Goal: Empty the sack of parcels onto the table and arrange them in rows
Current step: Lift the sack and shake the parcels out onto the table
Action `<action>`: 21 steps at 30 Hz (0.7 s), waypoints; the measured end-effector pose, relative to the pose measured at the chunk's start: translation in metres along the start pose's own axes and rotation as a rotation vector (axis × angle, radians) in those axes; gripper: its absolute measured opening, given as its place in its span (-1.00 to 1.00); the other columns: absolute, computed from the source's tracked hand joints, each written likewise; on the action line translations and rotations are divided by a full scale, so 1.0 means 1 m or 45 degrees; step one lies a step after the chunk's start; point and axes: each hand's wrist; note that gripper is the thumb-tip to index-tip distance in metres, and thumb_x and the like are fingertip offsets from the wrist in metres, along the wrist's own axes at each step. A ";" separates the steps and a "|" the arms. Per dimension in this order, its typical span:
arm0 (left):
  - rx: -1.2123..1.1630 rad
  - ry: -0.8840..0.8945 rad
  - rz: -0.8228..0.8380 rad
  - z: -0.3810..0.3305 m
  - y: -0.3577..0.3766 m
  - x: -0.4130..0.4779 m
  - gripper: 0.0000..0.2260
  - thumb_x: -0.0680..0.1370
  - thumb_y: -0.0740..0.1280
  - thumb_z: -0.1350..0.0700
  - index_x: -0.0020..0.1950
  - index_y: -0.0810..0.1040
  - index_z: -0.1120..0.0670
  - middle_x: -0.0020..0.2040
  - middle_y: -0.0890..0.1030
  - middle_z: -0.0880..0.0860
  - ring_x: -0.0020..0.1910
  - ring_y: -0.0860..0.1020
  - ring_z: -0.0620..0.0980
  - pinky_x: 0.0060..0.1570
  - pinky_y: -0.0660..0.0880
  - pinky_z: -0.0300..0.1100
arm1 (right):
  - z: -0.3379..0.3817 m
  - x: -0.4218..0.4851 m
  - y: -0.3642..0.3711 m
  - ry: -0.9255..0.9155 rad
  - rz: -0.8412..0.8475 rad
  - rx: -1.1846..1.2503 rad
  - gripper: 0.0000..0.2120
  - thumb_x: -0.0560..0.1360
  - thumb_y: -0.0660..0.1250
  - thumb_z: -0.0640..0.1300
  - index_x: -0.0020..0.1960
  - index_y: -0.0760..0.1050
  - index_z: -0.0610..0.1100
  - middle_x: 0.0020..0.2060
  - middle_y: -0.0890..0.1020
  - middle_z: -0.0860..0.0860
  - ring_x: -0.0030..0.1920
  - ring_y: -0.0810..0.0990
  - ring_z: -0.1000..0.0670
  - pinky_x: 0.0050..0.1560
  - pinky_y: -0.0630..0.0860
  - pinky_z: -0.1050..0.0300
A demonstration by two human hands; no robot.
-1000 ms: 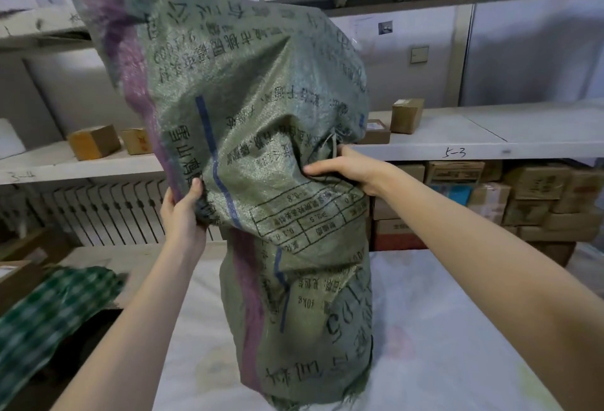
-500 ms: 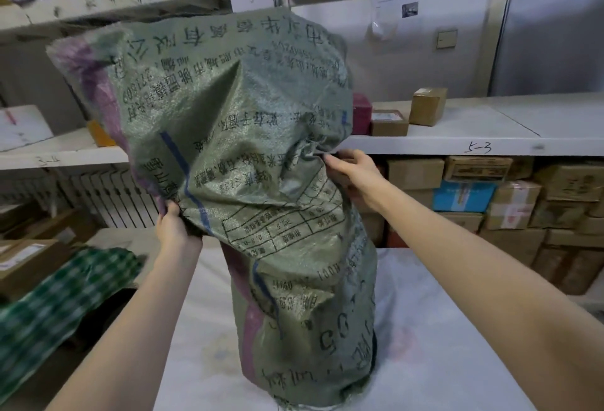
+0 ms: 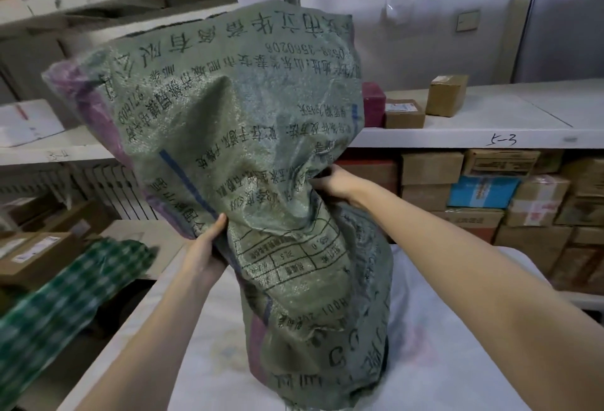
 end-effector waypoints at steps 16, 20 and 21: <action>0.434 -0.492 0.118 0.033 -0.003 -0.002 -0.49 0.40 0.30 -0.35 0.06 0.56 0.06 0.05 0.63 0.06 0.07 0.54 0.07 0.14 0.39 0.05 | -0.030 -0.029 -0.003 0.507 -0.240 -0.124 -0.12 0.52 0.29 0.20 0.57 -0.15 -0.12 0.54 0.06 -0.15 0.51 0.13 -0.20 0.43 0.20 -0.04; 0.251 -0.491 0.119 0.048 0.008 -0.007 -0.40 0.44 0.26 -0.38 0.13 0.61 0.13 0.08 0.68 0.17 0.04 0.61 0.13 -0.06 0.50 0.08 | -0.041 -0.035 -0.011 0.495 -0.158 -0.283 -0.21 0.48 0.36 0.18 0.55 0.13 -0.13 0.49 0.28 -0.08 0.43 0.34 -0.13 0.32 0.33 0.07; 0.195 -0.488 0.104 0.050 0.013 -0.007 -0.42 0.46 0.26 -0.34 0.14 0.61 0.14 0.08 0.68 0.18 0.04 0.61 0.13 -0.07 0.50 0.10 | -0.039 -0.032 -0.010 0.402 -0.220 -0.375 -0.38 0.51 0.36 0.08 0.47 0.29 -0.15 0.42 0.40 -0.10 0.36 0.42 -0.13 0.23 0.38 0.13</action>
Point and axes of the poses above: each hand's wrist, its own x-axis towards the middle knuckle, its own y-axis out of the palm, z = x × y
